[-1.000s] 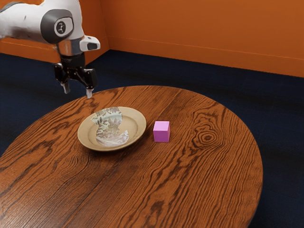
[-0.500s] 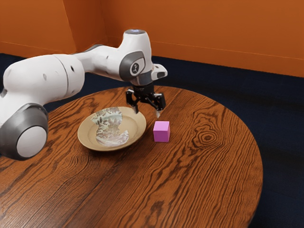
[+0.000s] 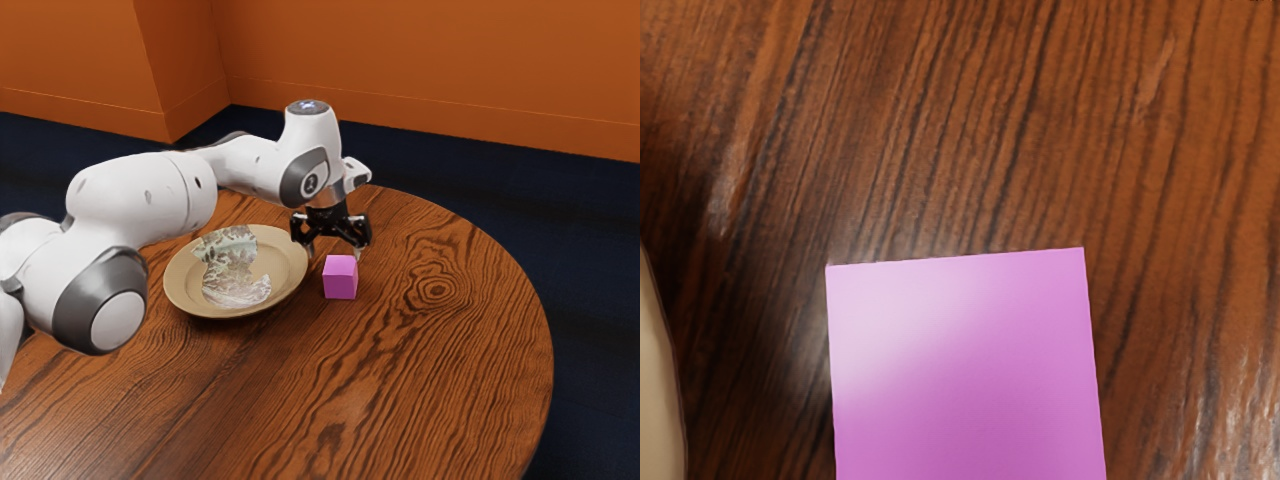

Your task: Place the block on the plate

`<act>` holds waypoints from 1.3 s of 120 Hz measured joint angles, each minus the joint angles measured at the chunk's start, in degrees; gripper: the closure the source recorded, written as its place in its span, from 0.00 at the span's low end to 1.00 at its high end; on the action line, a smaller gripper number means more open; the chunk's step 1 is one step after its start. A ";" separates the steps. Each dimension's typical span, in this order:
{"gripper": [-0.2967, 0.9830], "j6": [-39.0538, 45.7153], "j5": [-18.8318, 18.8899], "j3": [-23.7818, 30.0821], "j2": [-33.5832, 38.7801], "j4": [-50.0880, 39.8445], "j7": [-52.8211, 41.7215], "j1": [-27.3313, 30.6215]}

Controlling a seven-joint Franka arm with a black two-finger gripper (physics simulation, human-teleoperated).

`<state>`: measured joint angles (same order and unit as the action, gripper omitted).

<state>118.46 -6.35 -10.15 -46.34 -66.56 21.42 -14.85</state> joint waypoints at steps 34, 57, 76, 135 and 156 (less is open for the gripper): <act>0.23 6.29 0.10 0.21 -3.00 0.53 1.07 0.68; 0.23 8.62 0.04 0.31 -3.80 0.56 1.27 0.70; 0.23 9.43 -0.08 0.38 -4.14 -0.16 1.44 0.70; 0.25 10.06 -0.33 1.22 -4.29 -2.02 1.83 0.70; 0.34 10.09 -0.51 1.28 -4.32 -2.55 1.75 0.70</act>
<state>128.55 -6.87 -8.88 -50.66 -69.11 23.17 -14.15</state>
